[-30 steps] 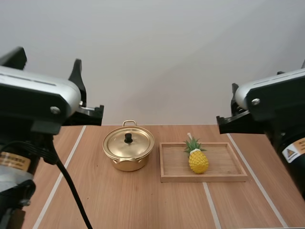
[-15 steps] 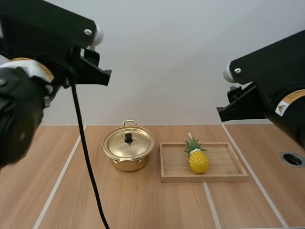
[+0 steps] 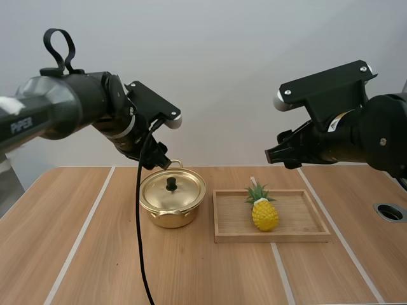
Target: Open the pot, put the pineapple inside, and close it
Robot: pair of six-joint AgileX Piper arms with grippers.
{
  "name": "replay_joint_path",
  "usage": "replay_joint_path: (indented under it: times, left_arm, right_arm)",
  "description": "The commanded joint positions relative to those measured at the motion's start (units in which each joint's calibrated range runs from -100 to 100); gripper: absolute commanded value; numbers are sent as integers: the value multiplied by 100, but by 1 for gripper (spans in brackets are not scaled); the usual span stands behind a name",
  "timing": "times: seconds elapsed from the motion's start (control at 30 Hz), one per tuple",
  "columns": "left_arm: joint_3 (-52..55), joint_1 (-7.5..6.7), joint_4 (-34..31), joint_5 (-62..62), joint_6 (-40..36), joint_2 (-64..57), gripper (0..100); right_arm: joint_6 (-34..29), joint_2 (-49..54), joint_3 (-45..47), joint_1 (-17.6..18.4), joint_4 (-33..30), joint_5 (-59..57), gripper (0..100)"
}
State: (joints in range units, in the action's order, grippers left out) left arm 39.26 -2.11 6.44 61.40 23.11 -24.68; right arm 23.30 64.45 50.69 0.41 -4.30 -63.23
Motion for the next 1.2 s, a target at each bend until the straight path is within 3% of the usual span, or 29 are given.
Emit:
replay_joint_path:
  times: [0.0, 0.17, 0.33, 0.7, 1.17]
  left_arm:
    - [-389, -18, 664, 775, 578, 405, 100]
    - [-954, -18, 1410, 2061, 992, 1016, 100]
    - [-1354, -18, 1411, 2618, 972, 1612, 100]
    - [-1701, -18, 950, 2715, 787, 2847, 100]
    - [-1760, -18, 950, 2113, 932, 2969, 100]
  right_arm:
    - [13, 19, -60, -25, 119, 28, 100]
    - [13, 19, -60, -25, 120, -130, 100]
    - [13, 19, -60, -25, 120, -246, 100]
    - [13, 19, -60, -25, 158, -287, 100]
    - [13, 19, -60, -25, 172, -287, 100]
